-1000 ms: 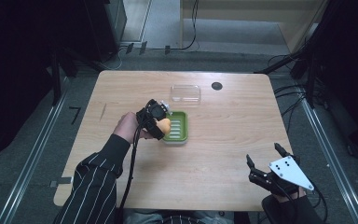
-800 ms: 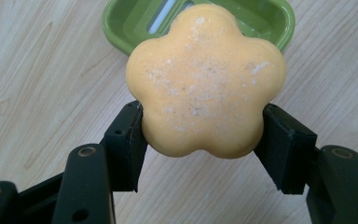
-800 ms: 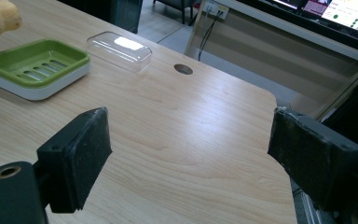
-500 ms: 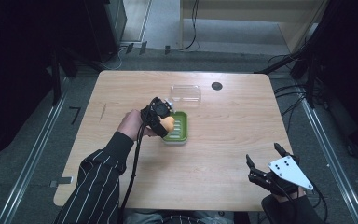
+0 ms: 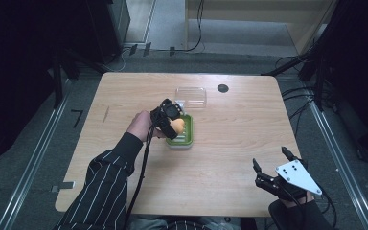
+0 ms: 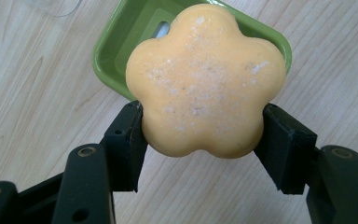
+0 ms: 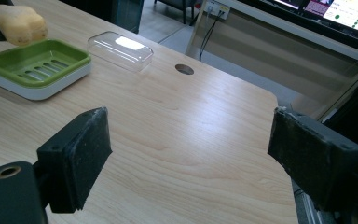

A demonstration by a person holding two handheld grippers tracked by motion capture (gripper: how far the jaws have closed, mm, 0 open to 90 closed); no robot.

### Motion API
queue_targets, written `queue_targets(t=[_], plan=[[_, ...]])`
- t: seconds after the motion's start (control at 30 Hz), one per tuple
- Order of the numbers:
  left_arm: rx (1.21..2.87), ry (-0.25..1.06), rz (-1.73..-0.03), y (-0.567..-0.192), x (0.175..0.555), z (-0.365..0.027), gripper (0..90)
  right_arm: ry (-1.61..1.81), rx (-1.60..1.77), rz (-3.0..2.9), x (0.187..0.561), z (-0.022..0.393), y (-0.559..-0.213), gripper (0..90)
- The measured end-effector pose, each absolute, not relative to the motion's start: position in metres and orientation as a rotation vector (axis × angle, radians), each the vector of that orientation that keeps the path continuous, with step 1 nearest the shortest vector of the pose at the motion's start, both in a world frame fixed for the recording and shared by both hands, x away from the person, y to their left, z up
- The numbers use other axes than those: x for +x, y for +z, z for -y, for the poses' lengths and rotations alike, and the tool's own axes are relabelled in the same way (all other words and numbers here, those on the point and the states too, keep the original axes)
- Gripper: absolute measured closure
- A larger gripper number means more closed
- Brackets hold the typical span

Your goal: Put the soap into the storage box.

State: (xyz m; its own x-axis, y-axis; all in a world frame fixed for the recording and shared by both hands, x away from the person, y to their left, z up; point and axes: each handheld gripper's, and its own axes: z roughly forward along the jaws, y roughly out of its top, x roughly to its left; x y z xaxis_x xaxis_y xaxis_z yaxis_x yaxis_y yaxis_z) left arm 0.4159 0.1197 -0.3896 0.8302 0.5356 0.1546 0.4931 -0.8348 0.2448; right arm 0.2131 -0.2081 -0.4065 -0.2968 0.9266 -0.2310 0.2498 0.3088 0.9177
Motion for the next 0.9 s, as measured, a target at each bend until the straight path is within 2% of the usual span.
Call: queue_targets(t=[0.9], plan=[[2.854, 0.309, -0.766, -0.41, 0.431, -0.108, 39.6, 1.025, 1.067, -1.741, 0.212, 0.209, -0.406, 13.4]])
